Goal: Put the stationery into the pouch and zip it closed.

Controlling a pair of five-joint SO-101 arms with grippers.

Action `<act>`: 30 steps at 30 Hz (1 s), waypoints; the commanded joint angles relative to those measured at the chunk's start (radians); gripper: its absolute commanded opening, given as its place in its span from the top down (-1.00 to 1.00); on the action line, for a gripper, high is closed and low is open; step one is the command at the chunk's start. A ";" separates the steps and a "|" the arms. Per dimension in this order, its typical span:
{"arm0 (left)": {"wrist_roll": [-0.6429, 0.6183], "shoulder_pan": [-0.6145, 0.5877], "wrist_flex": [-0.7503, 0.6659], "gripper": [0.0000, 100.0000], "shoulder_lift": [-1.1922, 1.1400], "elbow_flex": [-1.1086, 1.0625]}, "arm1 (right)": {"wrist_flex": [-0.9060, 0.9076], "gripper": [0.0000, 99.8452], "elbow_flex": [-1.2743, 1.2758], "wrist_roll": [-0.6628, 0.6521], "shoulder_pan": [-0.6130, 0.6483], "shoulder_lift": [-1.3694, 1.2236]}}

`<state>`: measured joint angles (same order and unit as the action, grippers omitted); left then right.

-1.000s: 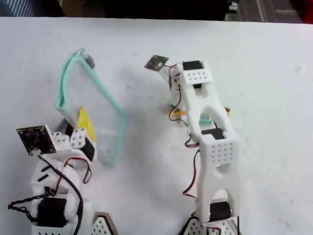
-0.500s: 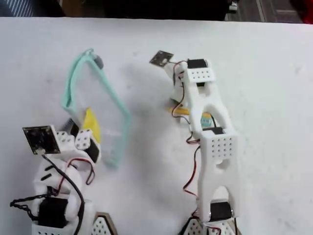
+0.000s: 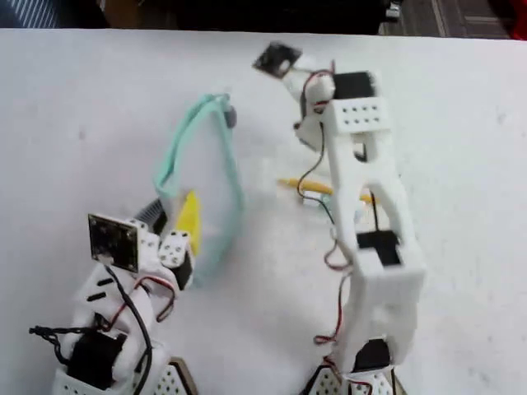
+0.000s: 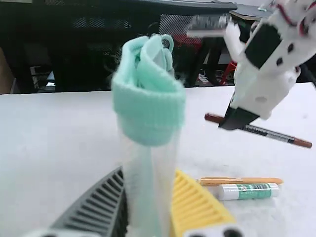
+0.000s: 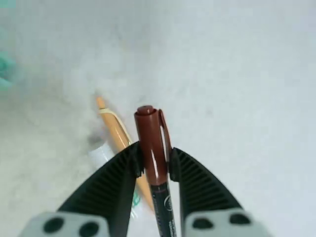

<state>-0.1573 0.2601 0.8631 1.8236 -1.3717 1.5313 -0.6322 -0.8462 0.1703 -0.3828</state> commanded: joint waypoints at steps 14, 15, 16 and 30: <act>0.003 0.035 0.002 0.95 0.004 0.008 | 0.056 0.97 -0.018 0.293 0.107 0.938; 0.003 0.035 0.002 0.95 0.004 0.008 | 0.058 0.97 -0.018 0.310 0.137 0.964; 0.003 0.035 0.002 0.95 0.004 0.008 | 0.061 0.97 -0.018 0.328 0.170 0.987; 0.003 0.035 0.002 0.95 0.004 0.008 | 0.054 0.97 -0.018 0.697 0.364 1.090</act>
<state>-0.1573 0.2723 0.8631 1.8236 -1.3702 1.5896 -0.6352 -0.2186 0.5140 0.7112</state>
